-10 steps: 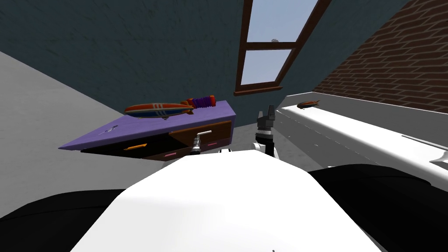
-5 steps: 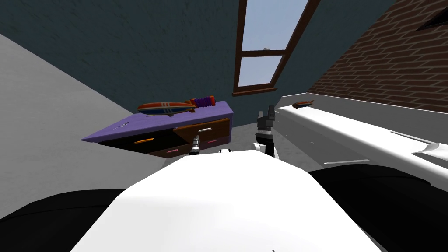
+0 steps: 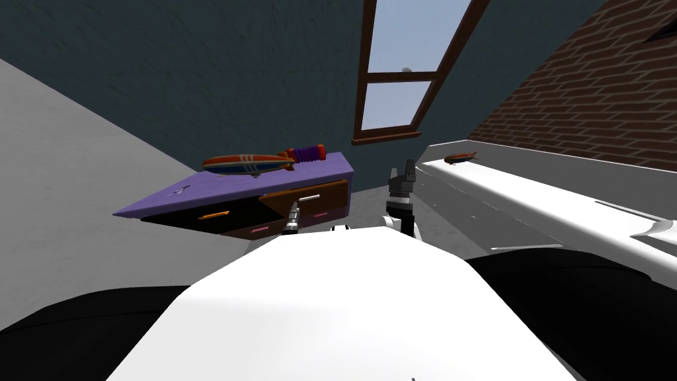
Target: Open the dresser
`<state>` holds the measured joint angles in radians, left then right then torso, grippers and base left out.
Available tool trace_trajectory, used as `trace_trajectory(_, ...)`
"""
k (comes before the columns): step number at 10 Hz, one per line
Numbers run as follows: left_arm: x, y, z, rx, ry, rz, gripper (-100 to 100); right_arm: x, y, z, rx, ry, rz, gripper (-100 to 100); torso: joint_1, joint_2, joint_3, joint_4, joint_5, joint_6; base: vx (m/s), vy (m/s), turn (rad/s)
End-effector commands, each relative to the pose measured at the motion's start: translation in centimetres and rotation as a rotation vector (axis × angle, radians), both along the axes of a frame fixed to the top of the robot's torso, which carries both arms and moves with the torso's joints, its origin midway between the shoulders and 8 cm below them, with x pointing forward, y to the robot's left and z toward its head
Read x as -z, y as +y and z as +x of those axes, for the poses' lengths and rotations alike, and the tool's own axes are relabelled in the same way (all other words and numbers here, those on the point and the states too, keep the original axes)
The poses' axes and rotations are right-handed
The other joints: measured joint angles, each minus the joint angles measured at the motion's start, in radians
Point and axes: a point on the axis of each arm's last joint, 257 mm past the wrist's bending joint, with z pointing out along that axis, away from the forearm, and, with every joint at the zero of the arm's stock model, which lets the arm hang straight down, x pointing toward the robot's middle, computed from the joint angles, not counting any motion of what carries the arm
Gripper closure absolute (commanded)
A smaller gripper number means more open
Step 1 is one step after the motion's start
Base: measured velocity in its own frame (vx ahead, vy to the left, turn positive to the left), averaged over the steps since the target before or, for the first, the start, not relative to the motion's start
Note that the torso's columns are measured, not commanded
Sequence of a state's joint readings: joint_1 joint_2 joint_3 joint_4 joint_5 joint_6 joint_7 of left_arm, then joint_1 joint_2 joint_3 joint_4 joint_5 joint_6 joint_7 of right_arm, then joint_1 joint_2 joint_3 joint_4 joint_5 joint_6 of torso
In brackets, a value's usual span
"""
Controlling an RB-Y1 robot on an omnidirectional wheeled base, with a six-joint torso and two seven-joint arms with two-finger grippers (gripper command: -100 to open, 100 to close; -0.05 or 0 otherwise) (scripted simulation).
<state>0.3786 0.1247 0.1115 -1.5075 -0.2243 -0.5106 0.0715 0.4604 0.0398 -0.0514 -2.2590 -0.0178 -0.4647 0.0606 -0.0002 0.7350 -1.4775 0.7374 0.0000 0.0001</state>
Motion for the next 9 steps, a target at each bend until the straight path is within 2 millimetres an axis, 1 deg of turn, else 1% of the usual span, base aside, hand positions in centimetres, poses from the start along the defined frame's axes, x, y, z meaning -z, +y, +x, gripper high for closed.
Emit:
trace_trajectory(1,0.8,-0.5,0.2,-0.013,0.001,-0.027,-100,0.0,0.0,0.0,0.0,0.0,0.0,0,0.001,-0.001,-0.001,-0.001,0.0,0.0,0.132,0.024,0.001)
trace_trajectory(3,1.1,-1.2,0.3,-0.024,-0.002,-0.057,-100,0.0,0.0,0.0,0.0,0.0,0.0,0,0.0,0.005,0.002,0.001,0.0,0.0,0.069,0.018,0.0)
trace_trajectory(5,1.3,-2.2,0.3,-0.038,-0.006,-0.097,-100,0.0,0.0,0.0,0.0,0.0,0.0,0,-0.001,0.008,0.005,0.002,0.0,0.0,0.005,0.004,0.0)
trace_trajectory(6,1.1,-1.8,0.4,-0.033,-0.005,-0.083,-100,0.0,0.0,0.0,0.0,0.0,0.0,0,-0.001,0.006,0.004,0.002,0.0,0.0,0.0,0.0,0.0)
trace_trajectory(7,0.5,-1.5,0.8,-0.039,-0.005,-0.086,-100,0.0,0.0,0.0,0.0,0.0,0.0,0,0.0,0.004,0.002,0.001,0.0,0.0,0.078,0.006,-0.032)
trace_trajectory(8,0.7,-1.7,0.5,-0.036,-0.007,-0.085,-100,0.0,0.0,0.0,0.0,0.0,0.0,0,0.001,-0.001,-0.001,0.0,0.0,0.0,0.05,0.005,-0.009)
trace_trajectory(9,0.7,-1.7,0.6,-0.037,-0.006,-0.085,100,0.0,0.0,0.0,0.0,0.0,0.0,0,0.0,0.001,0.0,0.0,0.0,0.0,0.006,0.001,0.002)
